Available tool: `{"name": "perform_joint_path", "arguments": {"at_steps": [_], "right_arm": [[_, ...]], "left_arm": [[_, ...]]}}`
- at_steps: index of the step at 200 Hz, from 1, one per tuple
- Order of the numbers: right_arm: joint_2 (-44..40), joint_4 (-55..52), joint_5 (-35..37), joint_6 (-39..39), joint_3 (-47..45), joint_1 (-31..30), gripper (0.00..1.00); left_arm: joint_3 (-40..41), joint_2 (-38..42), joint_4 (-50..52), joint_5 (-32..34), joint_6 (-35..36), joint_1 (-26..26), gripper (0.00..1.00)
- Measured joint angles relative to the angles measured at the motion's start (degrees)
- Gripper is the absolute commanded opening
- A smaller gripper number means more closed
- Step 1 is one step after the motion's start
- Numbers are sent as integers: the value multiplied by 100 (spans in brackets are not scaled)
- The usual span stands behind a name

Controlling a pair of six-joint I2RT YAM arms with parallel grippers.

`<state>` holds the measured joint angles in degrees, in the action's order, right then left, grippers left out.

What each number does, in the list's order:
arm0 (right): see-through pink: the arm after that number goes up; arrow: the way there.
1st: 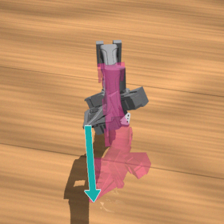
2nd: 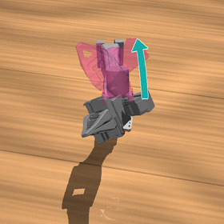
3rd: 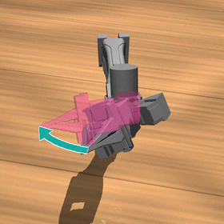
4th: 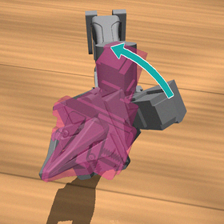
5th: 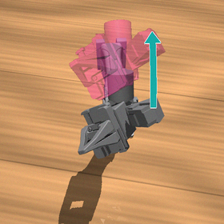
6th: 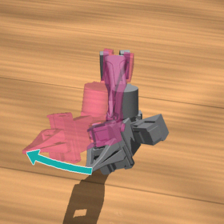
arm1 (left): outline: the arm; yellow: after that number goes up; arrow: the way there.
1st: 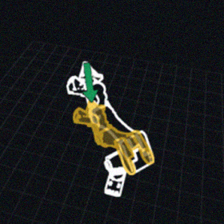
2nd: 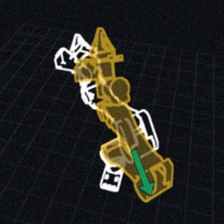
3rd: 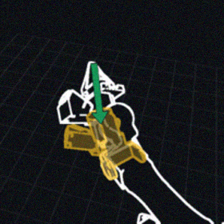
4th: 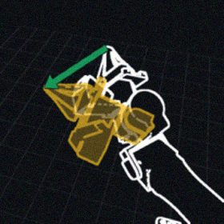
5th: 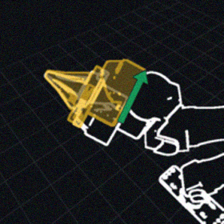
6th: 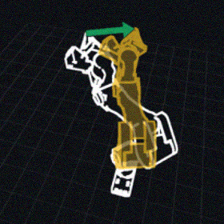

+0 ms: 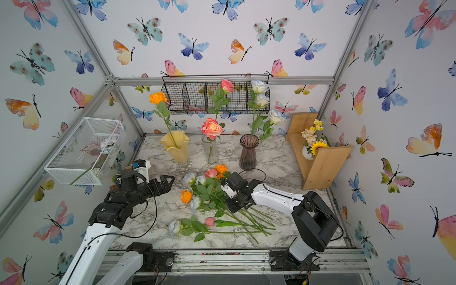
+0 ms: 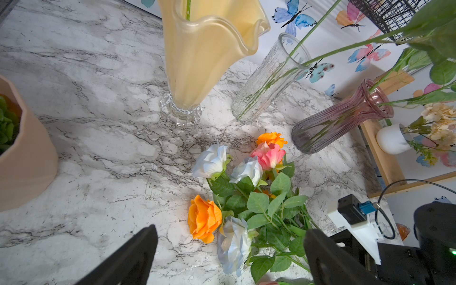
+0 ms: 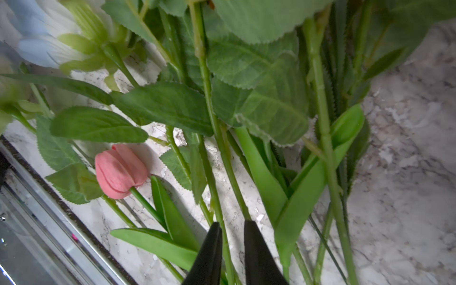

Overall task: Arrange the flowers in different vases according to their colors
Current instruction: Pick up the flower at the center of the board.

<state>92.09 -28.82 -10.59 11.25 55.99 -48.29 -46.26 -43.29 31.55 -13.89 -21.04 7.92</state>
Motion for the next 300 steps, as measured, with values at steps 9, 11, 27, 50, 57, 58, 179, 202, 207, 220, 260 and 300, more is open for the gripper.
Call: {"name": "perform_joint_path", "arguments": {"at_steps": [9, 11, 27, 50, 57, 58, 179, 202, 207, 220, 260, 300], "right_arm": [[33, 20, 2, -24, -2, 17, 23], [37, 22, 0, -24, -2, 26, 23], [59, 66, 0, -52, -2, 57, 25], [122, 116, -2, -101, -2, 76, 26], [151, 122, -2, -107, -2, 76, 26], [153, 122, -2, -109, -2, 79, 26], [369, 282, -42, -304, 0, 103, 12], [369, 273, -37, -435, 0, 103, 4], [367, 273, -37, -472, 0, 103, 3], [352, 256, -28, -540, 11, 101, 2], [146, 94, 39, -787, 273, 103, 2], [-173, 22, 133, -1069, 573, 103, 2]], "left_arm": [[0, 0, 0, 0, 0, 0, 99], [0, 0, 0, 0, 0, 0, 99], [0, 0, 0, 0, 0, 0, 99], [0, 0, 0, 0, 0, 0, 99], [0, 0, 0, 0, 0, 0, 99], [0, 0, 0, 0, 0, 0, 99], [0, 0, 0, 0, 0, -7, 99], [0, 0, 0, 0, 0, -11, 99], [0, 0, 0, 0, 0, -11, 99], [0, 0, 0, 0, 0, -24, 99], [0, 0, 0, 0, 0, -48, 99], [0, 0, 0, 0, 0, -63, 99]]}}
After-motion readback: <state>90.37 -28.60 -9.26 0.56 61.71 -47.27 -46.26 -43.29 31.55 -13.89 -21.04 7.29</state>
